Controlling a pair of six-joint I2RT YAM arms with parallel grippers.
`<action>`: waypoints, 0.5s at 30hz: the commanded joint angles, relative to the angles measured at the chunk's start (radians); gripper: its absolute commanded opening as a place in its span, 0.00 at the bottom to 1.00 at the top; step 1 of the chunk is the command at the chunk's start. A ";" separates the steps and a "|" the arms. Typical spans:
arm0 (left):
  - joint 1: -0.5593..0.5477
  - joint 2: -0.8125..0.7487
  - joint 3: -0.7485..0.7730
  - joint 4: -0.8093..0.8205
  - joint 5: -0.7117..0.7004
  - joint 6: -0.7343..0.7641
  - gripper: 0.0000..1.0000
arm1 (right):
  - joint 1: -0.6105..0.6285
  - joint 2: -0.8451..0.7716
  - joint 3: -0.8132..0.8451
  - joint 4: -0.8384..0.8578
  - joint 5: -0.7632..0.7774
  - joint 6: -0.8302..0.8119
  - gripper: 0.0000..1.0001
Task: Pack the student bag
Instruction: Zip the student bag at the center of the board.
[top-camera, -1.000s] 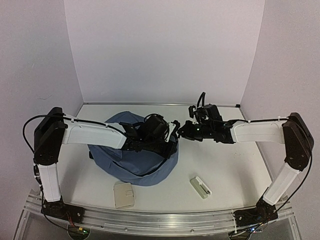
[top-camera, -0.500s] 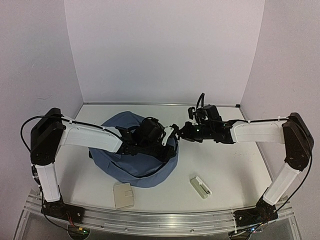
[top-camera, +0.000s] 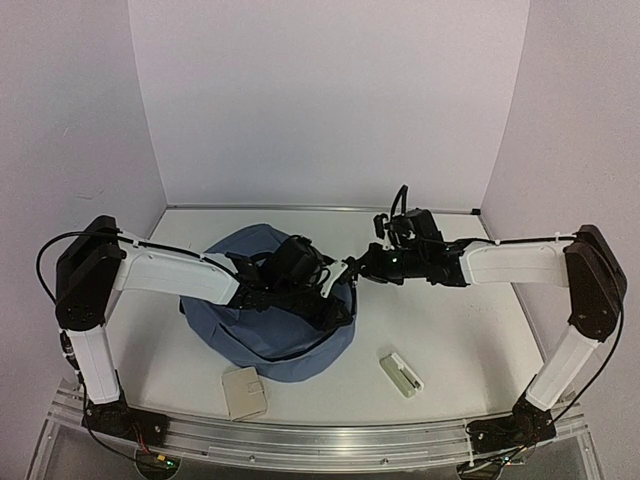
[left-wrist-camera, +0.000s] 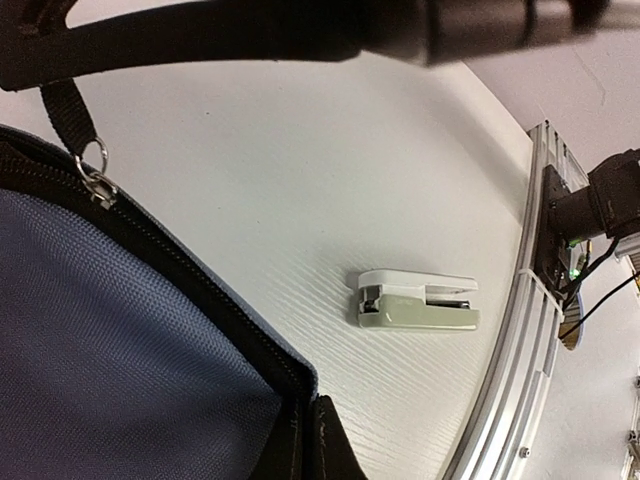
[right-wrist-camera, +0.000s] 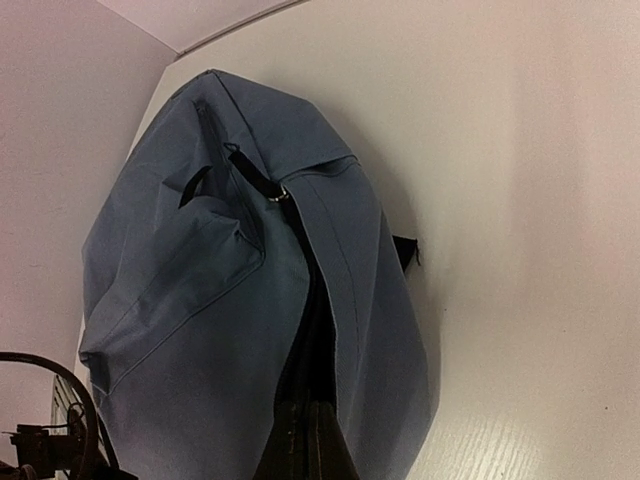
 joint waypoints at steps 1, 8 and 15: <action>-0.022 -0.052 -0.018 -0.074 0.123 0.030 0.00 | -0.006 0.039 0.098 0.081 0.028 -0.010 0.00; -0.022 -0.061 -0.020 -0.086 0.116 0.036 0.00 | -0.006 0.133 0.175 0.102 0.004 -0.013 0.00; -0.021 -0.066 -0.027 -0.079 0.126 0.034 0.00 | -0.006 0.213 0.239 0.123 0.022 -0.023 0.00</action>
